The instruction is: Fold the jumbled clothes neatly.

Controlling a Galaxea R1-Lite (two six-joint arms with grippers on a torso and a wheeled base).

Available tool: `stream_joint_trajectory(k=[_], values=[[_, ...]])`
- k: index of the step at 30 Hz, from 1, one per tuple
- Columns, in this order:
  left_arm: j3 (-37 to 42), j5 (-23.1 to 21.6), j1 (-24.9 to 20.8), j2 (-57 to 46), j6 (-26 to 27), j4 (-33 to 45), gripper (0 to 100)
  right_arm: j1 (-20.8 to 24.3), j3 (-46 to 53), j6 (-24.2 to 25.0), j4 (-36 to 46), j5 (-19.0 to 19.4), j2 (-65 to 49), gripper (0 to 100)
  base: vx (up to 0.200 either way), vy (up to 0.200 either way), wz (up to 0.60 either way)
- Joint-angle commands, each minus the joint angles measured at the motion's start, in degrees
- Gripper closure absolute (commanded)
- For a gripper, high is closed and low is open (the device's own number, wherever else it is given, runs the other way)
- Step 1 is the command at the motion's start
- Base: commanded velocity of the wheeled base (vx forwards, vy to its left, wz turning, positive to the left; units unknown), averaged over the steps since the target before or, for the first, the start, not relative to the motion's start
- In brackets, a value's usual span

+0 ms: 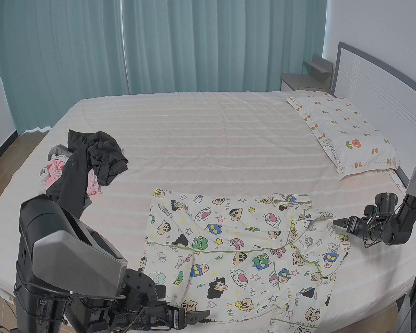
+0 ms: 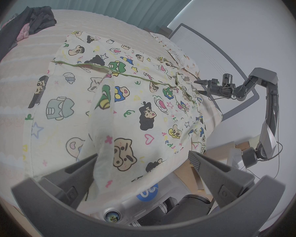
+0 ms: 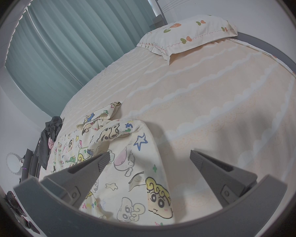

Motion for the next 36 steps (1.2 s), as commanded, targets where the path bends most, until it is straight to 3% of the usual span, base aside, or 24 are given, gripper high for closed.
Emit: stream_joint_trajectory(k=[1,7,10,14,16,21,26,31,32,33,36], values=[[1.92,-0.34,-1.44,1.79,0.12,-2.65,0,0.04,0.01,0.02,0.00,0.01,-0.03,0,0.000,0.000,0.00],[0.86,0.10,-1.35,1.97,-0.94,-2.74,0,0.04,0.01,0.11,0.00,0.01,-0.03,0,0.000,0.000,0.00],[-0.02,0.71,-0.21,1.35,-3.92,-2.74,0,0.04,-0.08,0.11,0.00,0.01,-0.03,0,0.000,0.000,0.00],[-3.53,0.45,2.43,-6.65,-21.59,-2.74,0,-0.04,-0.08,0.11,0.00,0.01,0.05,0,0.000,0.000,0.00],[-4.32,0.36,3.48,-7.44,-23.52,-1.77,0,-0.04,-0.08,0.11,-0.08,0.01,0.05,0,0.000,0.000,0.00],[-6.70,1.24,4.98,-6.38,-23.61,1.48,0,-0.04,-0.08,0.11,-0.08,0.01,-0.03,0,0.000,0.000,0.00],[-10.65,5.02,5.24,-5.50,-23.44,10.97,0,-0.04,-0.08,0.11,-0.08,0.01,-0.03,0,0.000,0.000,0.00],[-15.40,6.69,5.50,-9.63,-18.78,32.24,0,-0.04,-0.17,0.11,-0.08,0.01,-0.03,0,0.000,0.000,0.00],[-15.57,6.78,5.59,-9.81,-18.69,32.77,0,-0.04,-0.17,0.11,-0.08,0.01,-0.03,0,0.000,0.000,0.00],[-18.47,8.89,6.47,-10.78,-18.25,38.48,0,-0.04,-0.17,0.11,-0.08,0.01,-0.03,0,0.000,0.000,0.00],[-21.90,13.28,7.88,-10.42,-18.51,40.41,0,-0.04,-0.26,0.11,-0.08,0.01,-0.03,0,0.000,0.000,0.00]])
